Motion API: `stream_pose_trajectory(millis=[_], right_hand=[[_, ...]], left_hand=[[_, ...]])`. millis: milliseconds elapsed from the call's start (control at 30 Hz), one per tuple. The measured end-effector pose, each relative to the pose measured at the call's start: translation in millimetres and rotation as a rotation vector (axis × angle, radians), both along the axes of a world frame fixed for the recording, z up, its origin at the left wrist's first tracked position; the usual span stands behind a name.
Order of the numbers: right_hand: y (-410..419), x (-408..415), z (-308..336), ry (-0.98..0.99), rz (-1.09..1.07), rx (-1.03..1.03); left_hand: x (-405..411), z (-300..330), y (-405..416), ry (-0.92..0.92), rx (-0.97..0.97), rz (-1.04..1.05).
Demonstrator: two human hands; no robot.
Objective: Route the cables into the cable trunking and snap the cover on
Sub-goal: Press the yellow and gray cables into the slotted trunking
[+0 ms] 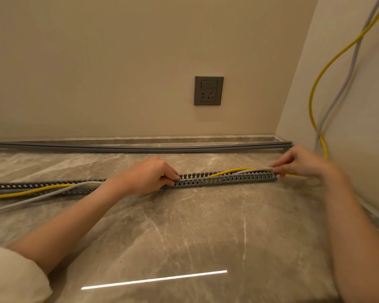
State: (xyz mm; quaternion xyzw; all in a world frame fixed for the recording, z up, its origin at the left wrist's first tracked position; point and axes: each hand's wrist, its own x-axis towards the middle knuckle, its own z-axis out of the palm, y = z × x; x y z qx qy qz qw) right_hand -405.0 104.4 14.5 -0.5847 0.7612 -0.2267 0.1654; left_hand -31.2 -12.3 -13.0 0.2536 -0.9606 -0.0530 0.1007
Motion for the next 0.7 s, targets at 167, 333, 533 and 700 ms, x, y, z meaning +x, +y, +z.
stream_pose_trajectory(millis=[167, 333, 533, 700], right_hand=[[-0.6, 0.5, -3.1, 0.002, -0.044, -0.070], [1.0, -4.6, -3.6, 0.006, -0.063, -0.047], [-7.5, -5.6, -12.0, 0.050, -0.102, -0.004], [-16.0, -0.6, -28.0, 0.079, -0.155, 0.025]], left_hand=[[-0.7, 1.9, 3.6, 0.032, -0.007, 0.000], [-0.6, 3.6, 4.1, 0.021, 0.022, 0.029], [-1.5, 3.4, 3.7, 0.015, 0.036, 0.036], [-0.2, 2.0, 3.4, 0.033, 0.038, 0.038]])
